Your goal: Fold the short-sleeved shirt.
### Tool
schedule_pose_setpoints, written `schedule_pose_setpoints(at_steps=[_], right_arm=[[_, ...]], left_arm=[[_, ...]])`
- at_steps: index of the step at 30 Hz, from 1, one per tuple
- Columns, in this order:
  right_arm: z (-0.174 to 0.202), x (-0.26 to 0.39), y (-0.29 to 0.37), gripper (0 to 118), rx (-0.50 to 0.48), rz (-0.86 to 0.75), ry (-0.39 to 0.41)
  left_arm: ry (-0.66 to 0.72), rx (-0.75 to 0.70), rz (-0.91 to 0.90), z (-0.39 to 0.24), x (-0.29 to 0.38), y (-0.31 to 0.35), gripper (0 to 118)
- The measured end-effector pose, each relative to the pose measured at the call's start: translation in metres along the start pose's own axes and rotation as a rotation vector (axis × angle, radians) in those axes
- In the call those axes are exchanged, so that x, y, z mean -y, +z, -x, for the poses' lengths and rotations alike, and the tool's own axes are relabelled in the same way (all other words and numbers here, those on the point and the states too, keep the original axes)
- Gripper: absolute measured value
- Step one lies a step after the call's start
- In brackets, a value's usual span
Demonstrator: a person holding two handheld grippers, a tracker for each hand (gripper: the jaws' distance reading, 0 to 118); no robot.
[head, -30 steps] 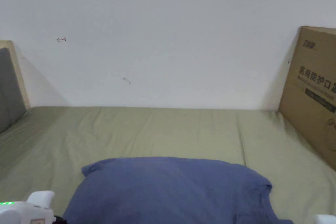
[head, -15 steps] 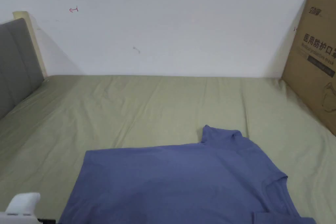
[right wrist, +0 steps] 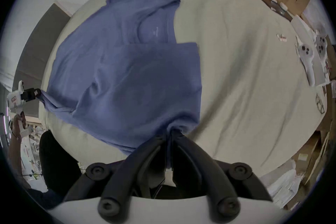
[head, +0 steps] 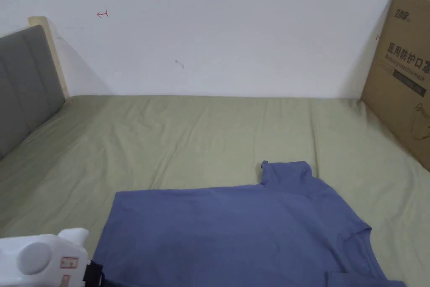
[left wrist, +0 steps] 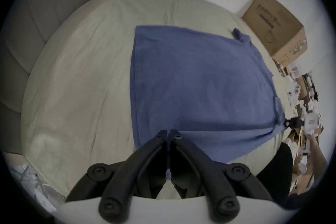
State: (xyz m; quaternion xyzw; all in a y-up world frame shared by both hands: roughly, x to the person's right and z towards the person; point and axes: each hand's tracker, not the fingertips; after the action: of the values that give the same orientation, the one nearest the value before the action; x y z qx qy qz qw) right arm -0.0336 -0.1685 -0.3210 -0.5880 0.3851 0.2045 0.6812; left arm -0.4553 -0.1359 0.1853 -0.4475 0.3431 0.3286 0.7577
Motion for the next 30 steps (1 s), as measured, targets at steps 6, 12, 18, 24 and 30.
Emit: schedule_pose_setpoints(at_steps=[6,12,18,24,30], right_arm=[[0.009,0.007,0.011,103,0.057,-0.034,-0.012],[0.024,0.023,0.064,103,-0.019,-0.245,-0.1],[0.065,0.056,0.115,74,-0.104,-0.612,-0.045],[0.069,0.055,0.114,3,-0.321,-0.609,-0.183],[0.065,0.055,0.115,3,-0.269,-0.595,-0.164]], left_arm=[[0.061,0.01,0.033,0.02,0.011,-0.023,97],[0.127,0.03,-0.25,0.007,0.046,0.062,96],[0.167,-0.006,-0.5,-0.025,0.101,0.143,87],[0.233,0.06,-0.401,-0.018,0.105,0.134,0],[0.287,0.027,-0.115,0.013,0.09,0.048,30]])
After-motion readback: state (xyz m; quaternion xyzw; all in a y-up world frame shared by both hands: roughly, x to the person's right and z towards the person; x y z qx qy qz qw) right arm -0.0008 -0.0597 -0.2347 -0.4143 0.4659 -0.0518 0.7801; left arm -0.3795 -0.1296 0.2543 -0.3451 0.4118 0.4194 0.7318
